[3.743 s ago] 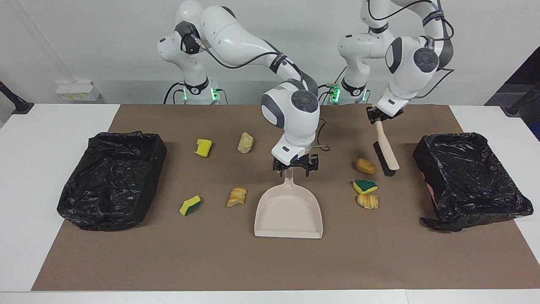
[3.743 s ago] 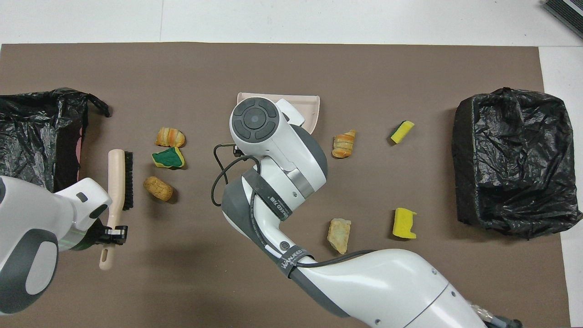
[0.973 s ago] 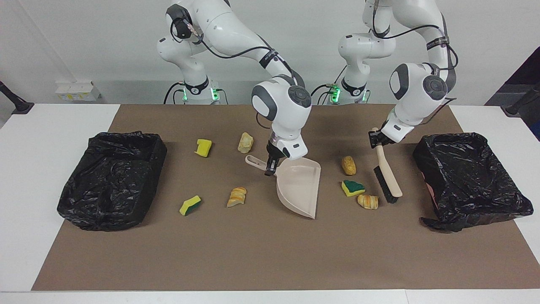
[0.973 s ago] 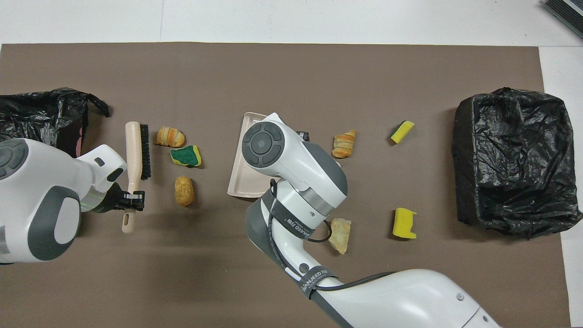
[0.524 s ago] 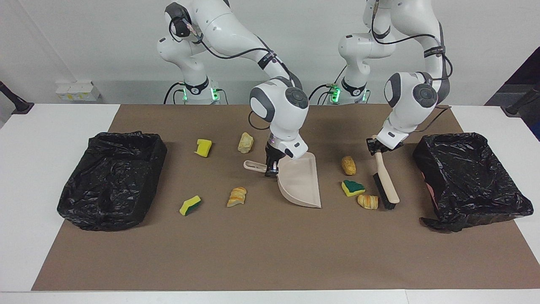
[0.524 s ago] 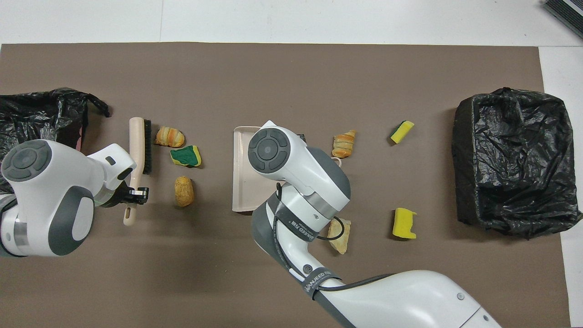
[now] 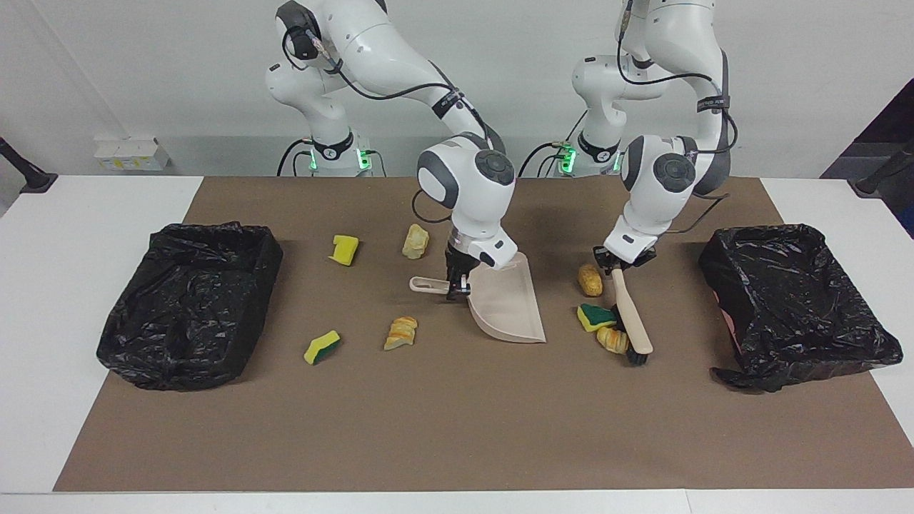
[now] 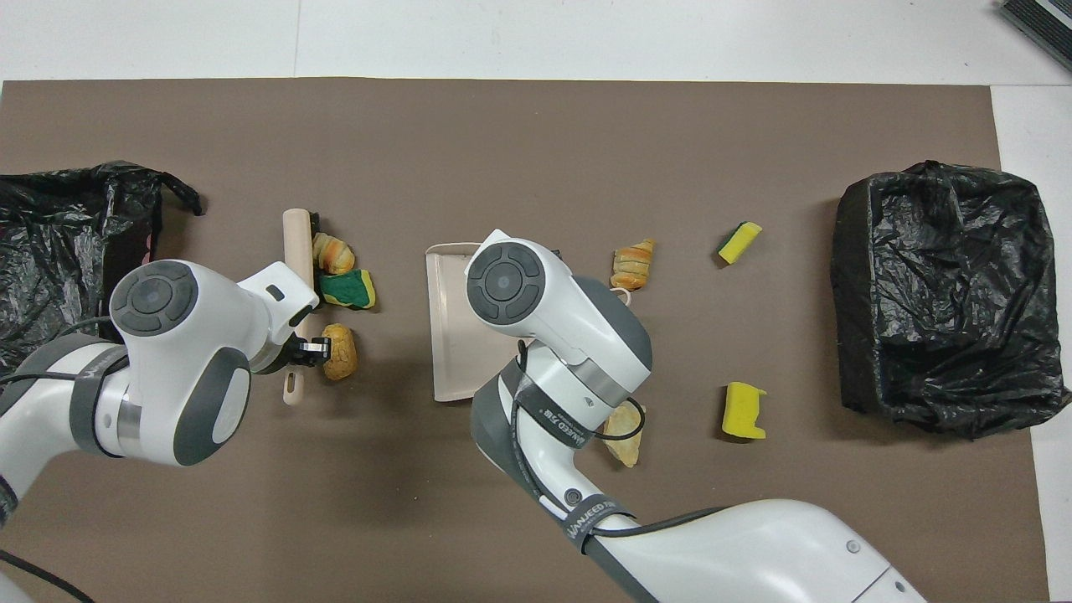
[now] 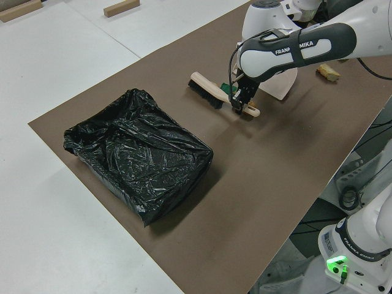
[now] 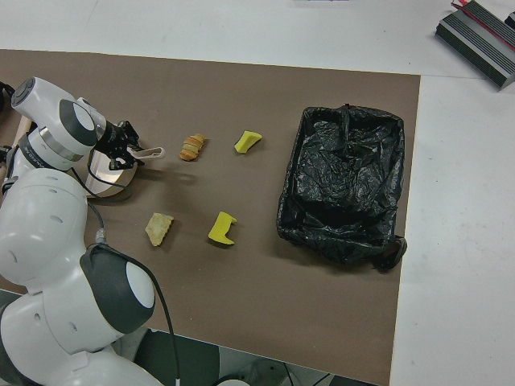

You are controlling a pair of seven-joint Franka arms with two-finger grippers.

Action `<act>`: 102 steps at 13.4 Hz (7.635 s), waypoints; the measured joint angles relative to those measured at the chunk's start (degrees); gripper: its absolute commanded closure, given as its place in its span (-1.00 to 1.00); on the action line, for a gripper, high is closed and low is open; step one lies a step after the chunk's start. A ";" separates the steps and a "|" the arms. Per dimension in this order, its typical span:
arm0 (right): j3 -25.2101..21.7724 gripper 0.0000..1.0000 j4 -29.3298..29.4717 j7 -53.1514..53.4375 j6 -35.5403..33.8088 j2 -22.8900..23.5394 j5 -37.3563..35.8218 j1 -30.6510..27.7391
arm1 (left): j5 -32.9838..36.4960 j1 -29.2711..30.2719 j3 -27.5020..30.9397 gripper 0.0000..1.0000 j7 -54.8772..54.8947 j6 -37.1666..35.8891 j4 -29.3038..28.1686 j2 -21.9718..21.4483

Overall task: Sweep and dump trash in bin
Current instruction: 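Lower the dustpan near the bread while the left gripper positions the brush, then sweep the bread and sponge into the dustpan with the left gripper's brush, then carry the loaded dustpan with the right gripper over the nearby trash bag, then tip the dustpan into the bag while the left gripper sets down the brush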

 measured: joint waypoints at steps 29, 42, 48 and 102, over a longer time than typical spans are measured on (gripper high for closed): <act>0.07 1.00 -0.70 0.00 0.07 -0.37 0.08 -0.02 | -16.42 -17.23 -0.44 1.00 -12.96 -0.78 -16.36 -15.66; 0.13 1.00 -1.03 0.00 0.07 -0.77 0.08 -0.71 | -21.60 -14.52 1.38 1.00 -5.74 -17.63 -0.99 -12.31; 0.08 1.00 -1.07 -4.13 0.07 -4.61 2.13 -4.16 | -16.12 -12.85 1.28 1.00 -9.56 -24.84 -0.82 -14.44; 0.34 1.00 -18.86 -13.32 -11.27 -28.35 -55.76 -36.53 | -4.30 9.61 1.68 -1.00 8.17 -14.88 6.32 -14.87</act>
